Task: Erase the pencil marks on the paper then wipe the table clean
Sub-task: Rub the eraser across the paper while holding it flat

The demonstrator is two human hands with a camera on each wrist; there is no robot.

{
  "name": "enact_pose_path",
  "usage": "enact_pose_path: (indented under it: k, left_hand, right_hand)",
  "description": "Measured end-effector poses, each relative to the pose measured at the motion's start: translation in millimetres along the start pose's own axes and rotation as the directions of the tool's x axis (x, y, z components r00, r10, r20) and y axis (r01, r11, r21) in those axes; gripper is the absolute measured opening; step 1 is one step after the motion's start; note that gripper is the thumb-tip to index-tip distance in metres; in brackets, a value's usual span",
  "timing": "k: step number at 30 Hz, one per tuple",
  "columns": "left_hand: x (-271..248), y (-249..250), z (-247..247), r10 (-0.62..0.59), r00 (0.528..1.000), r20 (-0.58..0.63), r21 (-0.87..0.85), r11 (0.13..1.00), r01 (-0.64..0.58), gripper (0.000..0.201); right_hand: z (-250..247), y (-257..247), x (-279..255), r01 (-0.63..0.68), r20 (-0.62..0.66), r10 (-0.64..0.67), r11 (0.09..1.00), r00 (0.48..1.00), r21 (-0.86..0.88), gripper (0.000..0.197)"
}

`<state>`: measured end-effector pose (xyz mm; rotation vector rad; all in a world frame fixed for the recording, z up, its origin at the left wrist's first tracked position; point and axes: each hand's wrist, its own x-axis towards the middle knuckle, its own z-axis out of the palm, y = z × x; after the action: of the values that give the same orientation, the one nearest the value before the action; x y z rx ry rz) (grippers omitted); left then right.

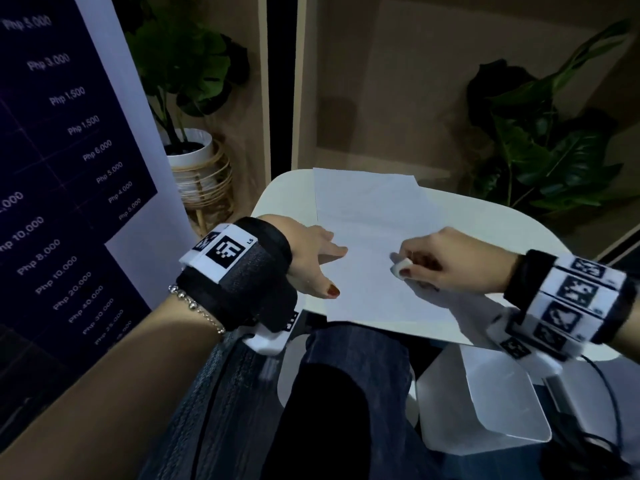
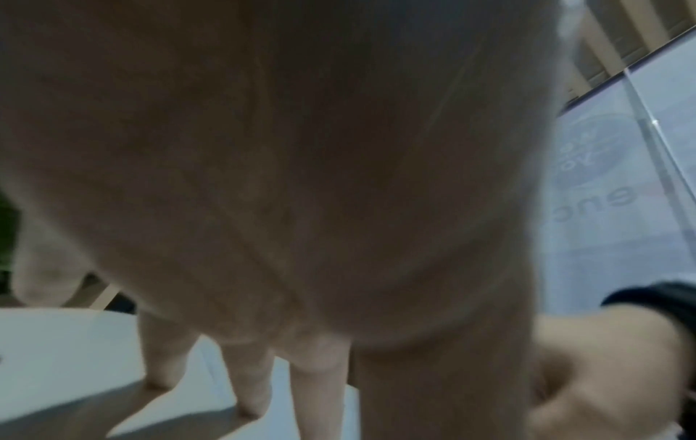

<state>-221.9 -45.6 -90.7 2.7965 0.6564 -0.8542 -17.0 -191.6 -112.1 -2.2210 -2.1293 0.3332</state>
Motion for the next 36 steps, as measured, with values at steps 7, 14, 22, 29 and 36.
enact_pose_path:
  k: [7,14,22,29,36]
  left_hand:
    - [17.5,6.0,11.8,-0.071,0.991,-0.109,-0.096,0.993,0.061,0.082]
    - [21.6,13.5,13.6,-0.07,0.992,-0.104,-0.076,0.995,0.062,0.087]
    - [23.6,13.7,18.7,-0.084,0.993,-0.087,-0.065,0.995,0.078,0.093]
    - [24.9,13.7,18.0,-0.091,0.993,-0.072,-0.064,0.994,0.086,0.093]
    - [25.5,13.1,18.4,-0.092,0.993,-0.068,-0.063,0.994,0.088,0.094]
  right_hand:
    - [-12.0,1.4,-0.8,0.047,0.096,-0.053,0.996,0.994,0.07,0.013]
    - [-25.9,-3.4,56.0,-0.035,-0.073,0.04,0.996,0.997,0.077,0.019]
    - [-10.4,-11.0,82.5,-0.041,0.033,0.037,0.989,0.999,0.142,0.016]
    - [-8.5,-10.3,79.2,-0.028,0.005,0.028,0.987,1.0,0.157,0.014]
    - [-11.4,-12.9,79.3,-0.02,0.031,0.016,0.99,0.999,0.136,0.014]
